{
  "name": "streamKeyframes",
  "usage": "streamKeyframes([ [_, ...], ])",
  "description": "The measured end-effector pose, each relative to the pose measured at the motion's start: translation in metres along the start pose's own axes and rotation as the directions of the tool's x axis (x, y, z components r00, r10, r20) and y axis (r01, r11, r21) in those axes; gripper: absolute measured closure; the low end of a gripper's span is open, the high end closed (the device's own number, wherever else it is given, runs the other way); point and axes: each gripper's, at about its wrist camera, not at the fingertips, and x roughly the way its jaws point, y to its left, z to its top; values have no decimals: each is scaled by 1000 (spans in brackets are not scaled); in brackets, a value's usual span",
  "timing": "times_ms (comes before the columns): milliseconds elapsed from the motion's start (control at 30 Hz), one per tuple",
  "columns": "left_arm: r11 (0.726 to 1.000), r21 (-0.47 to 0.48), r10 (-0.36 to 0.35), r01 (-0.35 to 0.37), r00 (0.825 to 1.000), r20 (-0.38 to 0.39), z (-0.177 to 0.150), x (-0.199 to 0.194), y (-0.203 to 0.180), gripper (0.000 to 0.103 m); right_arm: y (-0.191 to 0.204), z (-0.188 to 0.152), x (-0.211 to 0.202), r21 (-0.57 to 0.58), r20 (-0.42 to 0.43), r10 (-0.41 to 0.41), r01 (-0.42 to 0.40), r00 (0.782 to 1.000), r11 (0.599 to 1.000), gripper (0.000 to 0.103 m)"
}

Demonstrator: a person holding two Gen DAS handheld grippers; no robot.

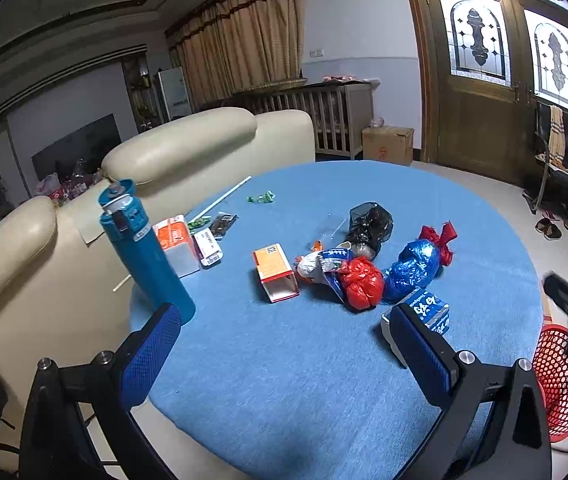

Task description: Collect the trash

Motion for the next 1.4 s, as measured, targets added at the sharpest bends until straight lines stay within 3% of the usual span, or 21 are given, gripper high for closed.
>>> streamKeyframes([
  [133, 1000, -1, 14, -14, 1000, 8, -3, -9, 4, 0, 15, -3, -21, -32, -9, 60, -61, 998, 998, 0],
  [433, 1000, -2, 21, -21, 1000, 13, -7, -18, 8, 0, 28, -6, -44, -7, 64, 89, -88, 994, 996, 0],
  [567, 1000, -4, 15, -15, 1000, 9, -8, -18, 8, 0, 32, -5, -49, -12, 86, 47, -46, 995, 999, 0],
  [1033, 1000, 12, 16, -16, 1000, 6, -11, -21, 1, 0, 26, -10, -46, 31, 85, 53, -56, 995, 998, 0],
  [1400, 1000, 21, 15, -15, 1000, -12, -13, -20, -2, 0, 32, -12, -41, -1, 53, -3, 3, 999, 1000, 0],
])
